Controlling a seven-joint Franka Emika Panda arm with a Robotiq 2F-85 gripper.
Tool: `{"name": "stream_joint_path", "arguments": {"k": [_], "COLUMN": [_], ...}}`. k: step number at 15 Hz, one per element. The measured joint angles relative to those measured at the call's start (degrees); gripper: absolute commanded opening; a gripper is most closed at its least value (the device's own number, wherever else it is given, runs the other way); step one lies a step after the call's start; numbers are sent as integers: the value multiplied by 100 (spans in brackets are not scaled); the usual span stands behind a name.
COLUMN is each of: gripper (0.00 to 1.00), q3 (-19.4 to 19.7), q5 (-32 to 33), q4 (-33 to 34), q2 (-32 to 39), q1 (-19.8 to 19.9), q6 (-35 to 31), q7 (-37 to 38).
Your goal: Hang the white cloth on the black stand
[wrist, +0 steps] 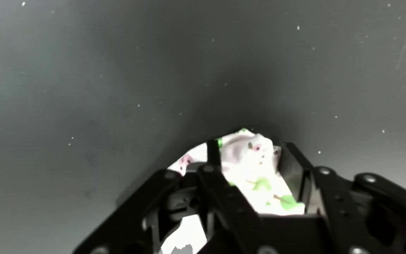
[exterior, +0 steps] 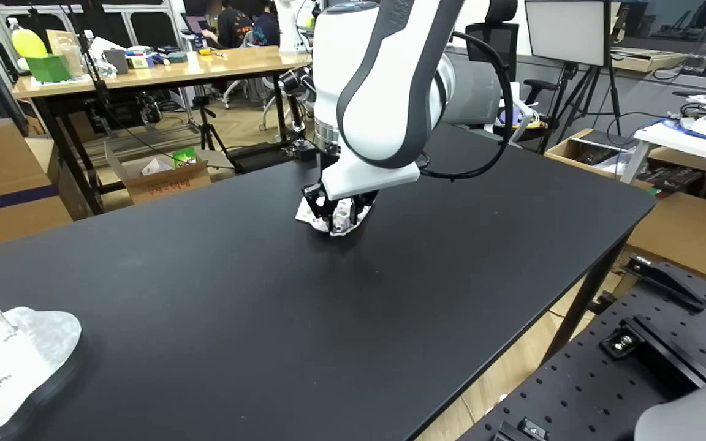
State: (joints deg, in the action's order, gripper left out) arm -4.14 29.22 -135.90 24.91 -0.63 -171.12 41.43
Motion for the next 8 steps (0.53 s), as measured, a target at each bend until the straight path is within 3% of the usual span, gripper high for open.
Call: {"name": "stream_joint_path", "arguments": {"k": [3, 8], "gripper": [1, 1], "q3": [-42, -193], "q5": [-4, -31], "q4": [-7, -14], "q2": [0, -22], "q1": [38, 181], "q6": [0, 0], "q7": [-1, -39]}}
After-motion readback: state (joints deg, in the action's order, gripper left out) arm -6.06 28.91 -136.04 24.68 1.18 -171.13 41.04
